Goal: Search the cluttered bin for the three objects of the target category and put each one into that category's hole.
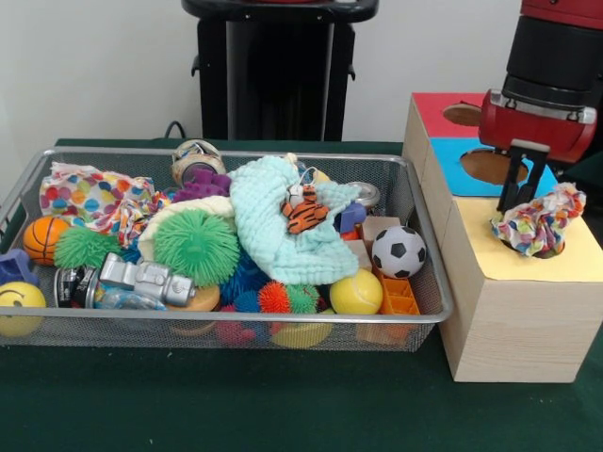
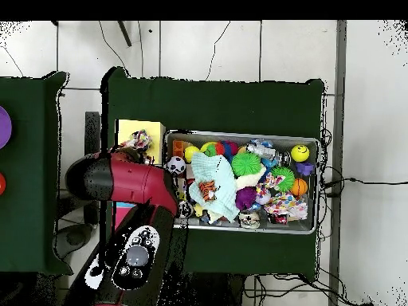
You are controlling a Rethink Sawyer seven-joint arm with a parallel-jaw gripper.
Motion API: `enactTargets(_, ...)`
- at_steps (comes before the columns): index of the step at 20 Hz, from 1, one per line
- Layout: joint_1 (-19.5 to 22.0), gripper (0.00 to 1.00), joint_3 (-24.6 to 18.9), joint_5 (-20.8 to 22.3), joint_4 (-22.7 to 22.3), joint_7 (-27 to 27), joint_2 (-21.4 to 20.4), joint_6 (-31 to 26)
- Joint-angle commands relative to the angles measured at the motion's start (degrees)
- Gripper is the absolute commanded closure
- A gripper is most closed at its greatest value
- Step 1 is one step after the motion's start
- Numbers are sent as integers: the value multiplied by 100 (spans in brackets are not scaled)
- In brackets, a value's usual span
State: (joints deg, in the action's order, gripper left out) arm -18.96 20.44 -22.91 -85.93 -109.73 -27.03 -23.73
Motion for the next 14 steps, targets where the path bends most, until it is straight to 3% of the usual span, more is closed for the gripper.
enactTargets(1, -23, 100, -194, -201, 187, -1442, 121, -502)
enactTargets(14, -215, 100, 315, -11, 370, -1417, 9, -1442)
